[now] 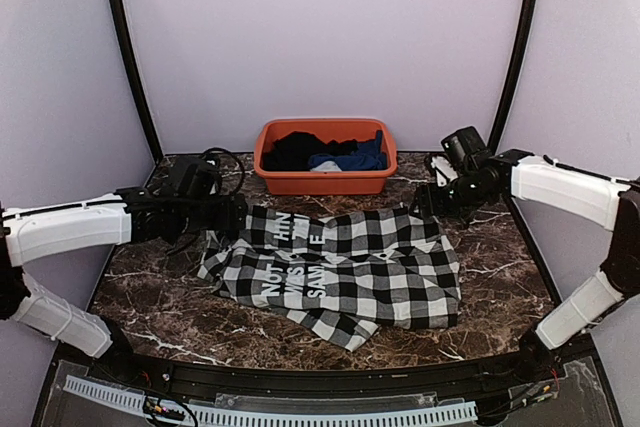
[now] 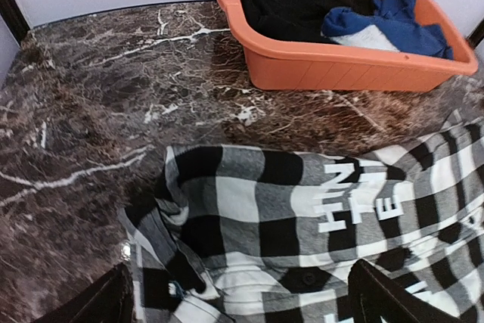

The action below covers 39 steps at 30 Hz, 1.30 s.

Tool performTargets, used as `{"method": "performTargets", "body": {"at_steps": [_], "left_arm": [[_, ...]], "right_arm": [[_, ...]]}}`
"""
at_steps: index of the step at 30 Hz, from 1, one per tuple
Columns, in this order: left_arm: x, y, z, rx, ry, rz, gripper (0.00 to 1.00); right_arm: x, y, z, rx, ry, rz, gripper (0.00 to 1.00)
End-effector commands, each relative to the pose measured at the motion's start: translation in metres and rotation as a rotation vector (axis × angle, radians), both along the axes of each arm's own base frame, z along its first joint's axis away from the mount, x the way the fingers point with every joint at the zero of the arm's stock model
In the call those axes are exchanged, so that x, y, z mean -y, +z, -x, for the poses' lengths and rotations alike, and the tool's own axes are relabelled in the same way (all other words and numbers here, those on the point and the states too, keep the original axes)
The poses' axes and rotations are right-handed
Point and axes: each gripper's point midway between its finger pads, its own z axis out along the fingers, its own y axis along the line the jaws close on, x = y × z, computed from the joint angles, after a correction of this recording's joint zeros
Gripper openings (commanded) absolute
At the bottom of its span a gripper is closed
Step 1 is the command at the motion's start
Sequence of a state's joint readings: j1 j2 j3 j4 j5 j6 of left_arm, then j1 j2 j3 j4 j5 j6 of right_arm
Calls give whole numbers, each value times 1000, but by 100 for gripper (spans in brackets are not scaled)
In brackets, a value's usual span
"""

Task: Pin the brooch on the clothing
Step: Smooth out the flattened clothing at the center of the board.

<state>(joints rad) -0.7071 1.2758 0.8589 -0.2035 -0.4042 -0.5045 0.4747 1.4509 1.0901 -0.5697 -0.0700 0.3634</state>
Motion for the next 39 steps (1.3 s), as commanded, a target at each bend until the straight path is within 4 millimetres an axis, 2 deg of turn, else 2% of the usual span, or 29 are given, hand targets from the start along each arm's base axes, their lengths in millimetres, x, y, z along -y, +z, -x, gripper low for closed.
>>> {"method": "performTargets", "body": {"at_steps": [1,2,5,7,13,15,18,23,29,33,37,39], "left_arm": [[0,2,-29,-24,-101,-246,99],[9,3,-39,-23,-157,-297,99],[40,-7,-44,-40,-398,-375,98],[51,-8,-50,5,-499,-431,98],[87,-3,-46,96,-816,-480,99],[96,-9,-43,79,-914,-501,99],[96,-27,-43,3,-992,-556,99],[94,-57,-50,-99,-1087,-581,97],[85,-60,-63,-107,-1088,-517,93],[81,-61,-72,-98,-1069,-501,90],[79,-67,-76,-111,-1064,-468,82],[78,-76,-77,-128,-1065,-458,69]], "right_arm": [[1,0,-41,83,138,166,69],[-3,-1,-47,89,175,178,69],[-17,-1,-59,107,307,196,69],[-30,-4,-59,112,425,190,69],[-52,-16,-63,157,667,191,71],[-59,-20,-64,171,727,182,71],[-67,-26,-68,175,777,168,72],[-71,-52,-83,136,797,193,73],[-71,-76,-98,92,805,202,72],[-69,-84,-102,63,805,182,71],[-68,-88,-92,35,816,143,64],[-65,-94,-86,20,823,139,60]]}}
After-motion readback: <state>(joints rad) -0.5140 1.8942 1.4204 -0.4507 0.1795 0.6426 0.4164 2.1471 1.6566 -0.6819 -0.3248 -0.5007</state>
